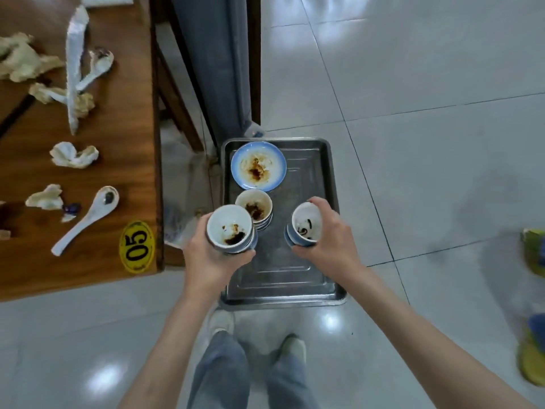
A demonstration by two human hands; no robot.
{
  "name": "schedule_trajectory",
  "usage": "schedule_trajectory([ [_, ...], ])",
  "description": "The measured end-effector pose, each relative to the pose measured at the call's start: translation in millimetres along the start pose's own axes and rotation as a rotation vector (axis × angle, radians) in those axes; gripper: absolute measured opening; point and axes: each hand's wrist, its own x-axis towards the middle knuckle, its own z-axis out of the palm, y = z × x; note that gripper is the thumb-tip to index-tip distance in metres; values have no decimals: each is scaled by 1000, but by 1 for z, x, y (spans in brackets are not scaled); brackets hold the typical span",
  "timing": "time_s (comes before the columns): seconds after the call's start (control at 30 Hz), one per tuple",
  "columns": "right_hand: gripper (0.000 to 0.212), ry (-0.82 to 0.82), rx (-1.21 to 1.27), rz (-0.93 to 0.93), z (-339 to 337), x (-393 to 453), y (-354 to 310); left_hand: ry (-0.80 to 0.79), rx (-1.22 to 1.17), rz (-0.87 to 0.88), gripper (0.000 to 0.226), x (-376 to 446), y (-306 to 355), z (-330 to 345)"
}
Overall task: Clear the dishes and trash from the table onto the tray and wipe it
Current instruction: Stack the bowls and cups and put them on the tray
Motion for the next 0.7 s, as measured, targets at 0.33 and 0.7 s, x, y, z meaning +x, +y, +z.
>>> schedule_trajectory([
  [0.33,82,-54,-32,-36,94,14,70,47,131,20,79,1,-100,56],
  [0.7,87,-29,-42,-38,166,43,113,59,117,74,76,22,-165,99],
])
